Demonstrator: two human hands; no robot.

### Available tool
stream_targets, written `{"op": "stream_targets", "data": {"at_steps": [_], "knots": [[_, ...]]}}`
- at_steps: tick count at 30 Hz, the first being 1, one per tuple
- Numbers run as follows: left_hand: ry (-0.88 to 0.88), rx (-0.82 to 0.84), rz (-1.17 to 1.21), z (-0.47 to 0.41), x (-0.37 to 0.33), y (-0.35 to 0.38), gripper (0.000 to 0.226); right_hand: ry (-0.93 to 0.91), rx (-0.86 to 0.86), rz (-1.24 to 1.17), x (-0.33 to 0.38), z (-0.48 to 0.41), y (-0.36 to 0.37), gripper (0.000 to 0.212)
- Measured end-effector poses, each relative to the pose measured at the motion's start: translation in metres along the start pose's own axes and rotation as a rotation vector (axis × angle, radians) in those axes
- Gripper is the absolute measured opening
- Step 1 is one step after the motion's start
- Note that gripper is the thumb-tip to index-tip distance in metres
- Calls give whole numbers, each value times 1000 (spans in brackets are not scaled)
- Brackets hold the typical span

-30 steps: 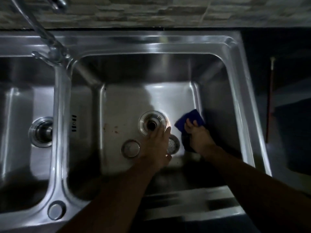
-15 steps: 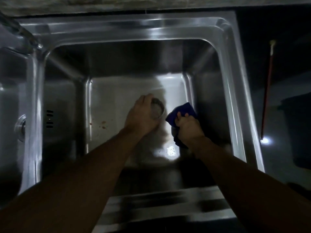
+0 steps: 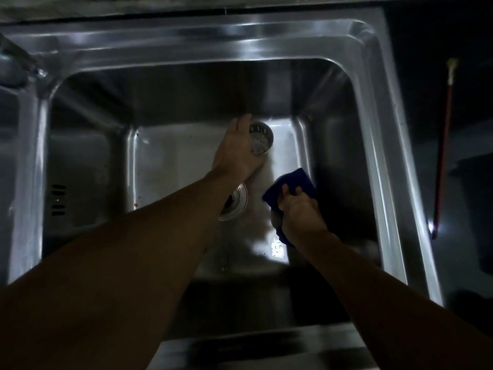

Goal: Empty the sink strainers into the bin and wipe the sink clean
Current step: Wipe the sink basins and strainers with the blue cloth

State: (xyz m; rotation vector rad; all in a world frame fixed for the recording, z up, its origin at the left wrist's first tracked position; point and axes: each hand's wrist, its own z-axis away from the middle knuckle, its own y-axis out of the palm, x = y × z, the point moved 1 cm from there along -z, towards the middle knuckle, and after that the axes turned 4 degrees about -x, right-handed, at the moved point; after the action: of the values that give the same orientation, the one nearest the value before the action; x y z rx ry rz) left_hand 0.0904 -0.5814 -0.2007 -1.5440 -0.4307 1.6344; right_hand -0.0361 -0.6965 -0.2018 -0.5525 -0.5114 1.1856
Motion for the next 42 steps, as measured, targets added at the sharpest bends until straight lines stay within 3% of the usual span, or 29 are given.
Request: {"op": "stream_targets", "data": {"at_steps": [2,4,9,14,17,24,28,34,42], "knots": [[-5,-8,30,-3,1,3,98,129,5,26,5,-1,-1,62],[-18,-10,67,-4,2,6,102,120,-23,95,6,-3,-1,66],[-58,33,198,9,7,-2,113,113,5,29,9,6,-3,58],[-29,76,136,47,27,-29,67,70,-98,91,15,17,-15,53],[-66,97,-16,87,51,-47,61,85,-89,31,15,22,-13,53],[-265,286,-259,172,92,-81,112,64,-169,128,25,31,20,62],[-255,334,-318,184,96,-84,107,52,-190,161,24,33,25,60],[-245,312,-322,181,89,-73,89,40,-195,161,24,36,23,59],[-162,40,-158,132,81,-80,75,29,-182,140,22,31,21,63]]}}
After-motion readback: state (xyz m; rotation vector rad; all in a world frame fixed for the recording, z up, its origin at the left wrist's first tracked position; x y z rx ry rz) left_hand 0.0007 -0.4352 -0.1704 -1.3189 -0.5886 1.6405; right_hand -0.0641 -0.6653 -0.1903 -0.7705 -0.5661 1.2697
